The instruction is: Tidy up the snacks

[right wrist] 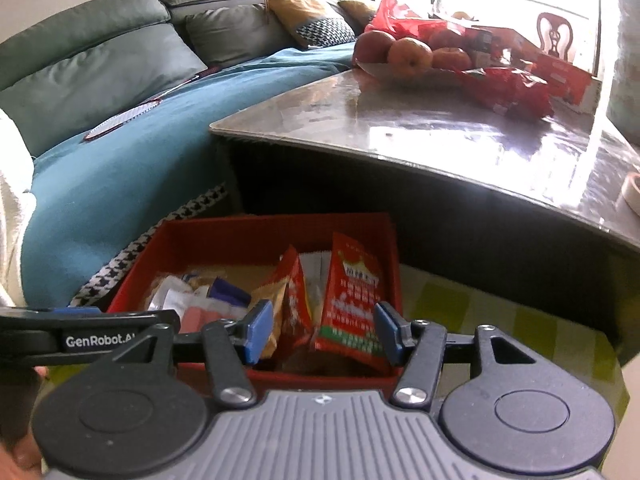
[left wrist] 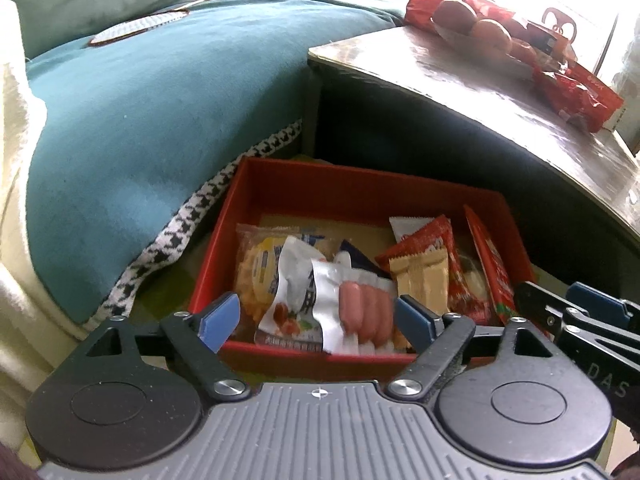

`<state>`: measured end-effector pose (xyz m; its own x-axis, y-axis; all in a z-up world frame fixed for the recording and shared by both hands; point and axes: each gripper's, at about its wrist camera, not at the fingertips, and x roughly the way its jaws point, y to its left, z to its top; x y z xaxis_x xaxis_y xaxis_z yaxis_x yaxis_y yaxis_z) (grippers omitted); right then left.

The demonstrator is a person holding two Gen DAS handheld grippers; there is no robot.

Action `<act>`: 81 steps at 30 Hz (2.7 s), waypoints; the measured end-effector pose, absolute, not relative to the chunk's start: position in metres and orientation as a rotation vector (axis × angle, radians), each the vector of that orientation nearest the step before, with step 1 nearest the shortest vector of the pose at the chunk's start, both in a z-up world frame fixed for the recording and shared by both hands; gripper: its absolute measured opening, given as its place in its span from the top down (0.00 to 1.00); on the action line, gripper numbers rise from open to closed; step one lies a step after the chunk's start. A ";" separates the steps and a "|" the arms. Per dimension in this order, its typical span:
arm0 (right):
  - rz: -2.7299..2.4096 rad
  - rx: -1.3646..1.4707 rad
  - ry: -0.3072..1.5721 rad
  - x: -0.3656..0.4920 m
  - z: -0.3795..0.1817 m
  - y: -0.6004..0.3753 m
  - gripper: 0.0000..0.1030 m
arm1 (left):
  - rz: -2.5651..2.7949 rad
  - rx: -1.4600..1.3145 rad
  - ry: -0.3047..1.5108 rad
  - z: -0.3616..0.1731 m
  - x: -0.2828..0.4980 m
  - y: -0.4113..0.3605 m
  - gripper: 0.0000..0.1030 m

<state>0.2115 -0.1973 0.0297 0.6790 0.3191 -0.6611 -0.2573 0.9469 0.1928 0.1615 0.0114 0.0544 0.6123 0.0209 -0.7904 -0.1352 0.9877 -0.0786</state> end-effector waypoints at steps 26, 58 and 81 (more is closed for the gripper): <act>0.231 0.096 0.849 0.102 0.022 -0.228 0.41 | 0.005 -0.076 0.963 0.049 0.063 -0.013 0.06; 0.224 0.090 0.871 0.044 0.021 -0.228 0.37 | -0.025 0.020 0.987 0.043 0.005 -0.020 0.00; 0.227 0.066 0.894 0.040 0.017 -0.224 0.37 | 0.001 0.052 0.962 0.046 -0.004 -0.019 0.00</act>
<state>0.0400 -0.2239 0.0165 0.6041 0.2235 -0.7649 -0.1682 0.9740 0.1518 -0.0036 -0.0195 0.0460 0.5720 0.0240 -0.8199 0.0222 0.9988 0.0446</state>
